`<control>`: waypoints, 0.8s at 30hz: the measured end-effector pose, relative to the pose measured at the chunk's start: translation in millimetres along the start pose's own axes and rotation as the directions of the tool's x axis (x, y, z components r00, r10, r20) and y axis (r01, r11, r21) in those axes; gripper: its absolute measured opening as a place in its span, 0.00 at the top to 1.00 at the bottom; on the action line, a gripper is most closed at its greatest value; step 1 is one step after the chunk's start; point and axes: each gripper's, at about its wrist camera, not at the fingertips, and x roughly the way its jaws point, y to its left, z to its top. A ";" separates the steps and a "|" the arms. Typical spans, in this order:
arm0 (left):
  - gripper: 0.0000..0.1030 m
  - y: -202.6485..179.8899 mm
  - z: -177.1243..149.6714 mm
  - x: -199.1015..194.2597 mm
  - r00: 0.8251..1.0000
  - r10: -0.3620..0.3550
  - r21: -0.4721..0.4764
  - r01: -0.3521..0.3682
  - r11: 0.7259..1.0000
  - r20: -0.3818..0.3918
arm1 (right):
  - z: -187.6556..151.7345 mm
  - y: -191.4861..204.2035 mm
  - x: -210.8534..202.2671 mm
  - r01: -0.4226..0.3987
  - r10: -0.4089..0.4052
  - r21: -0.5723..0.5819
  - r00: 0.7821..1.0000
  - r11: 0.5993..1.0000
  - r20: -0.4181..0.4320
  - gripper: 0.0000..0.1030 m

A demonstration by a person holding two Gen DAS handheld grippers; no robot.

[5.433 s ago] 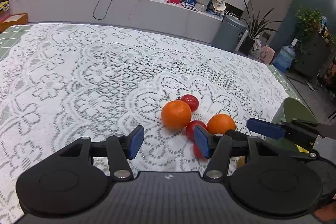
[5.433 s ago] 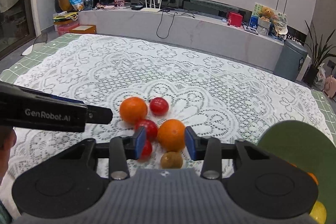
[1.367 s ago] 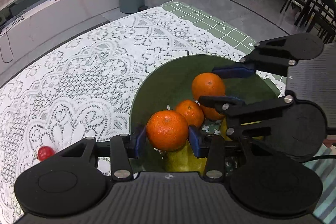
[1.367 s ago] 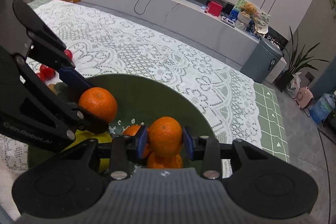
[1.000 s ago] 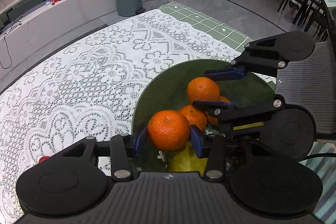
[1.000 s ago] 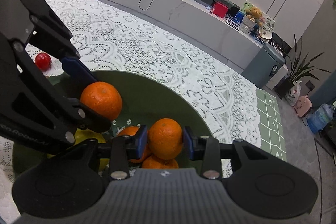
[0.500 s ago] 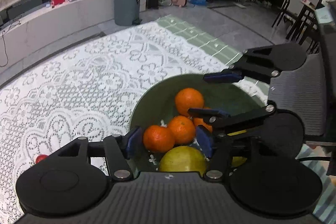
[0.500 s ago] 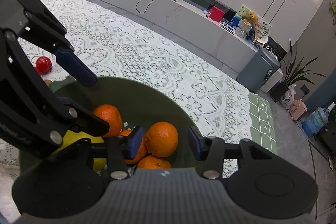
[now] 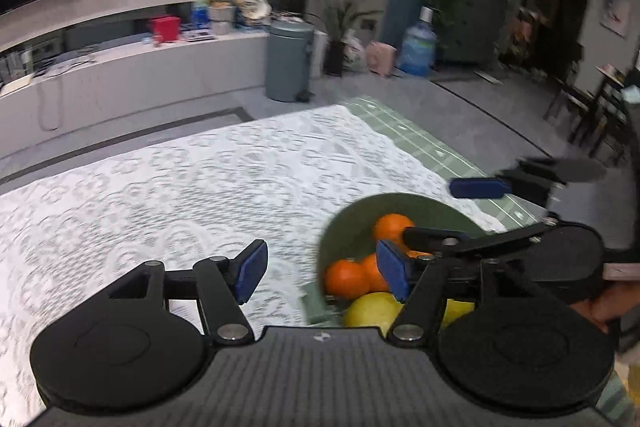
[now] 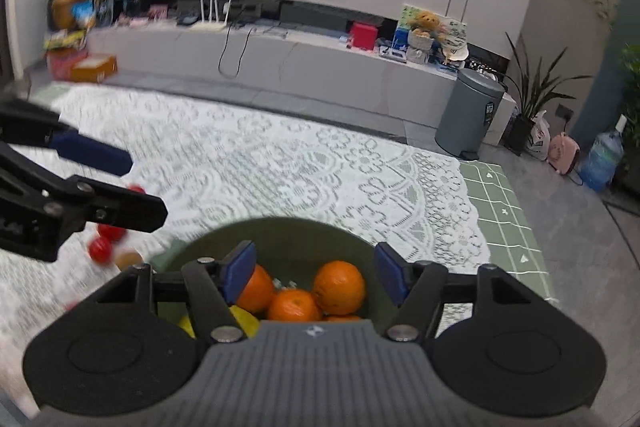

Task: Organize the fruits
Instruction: 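Move both open tools back toward the tomatoes and kiwis on the table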

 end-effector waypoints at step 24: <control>0.30 70.2 -86.7 -46.9 0.987 0.141 -0.194 -0.153 0.969 -0.072 | -37.3 114.2 -15.3 -0.096 0.095 0.015 0.994 0.995 0.052 0.51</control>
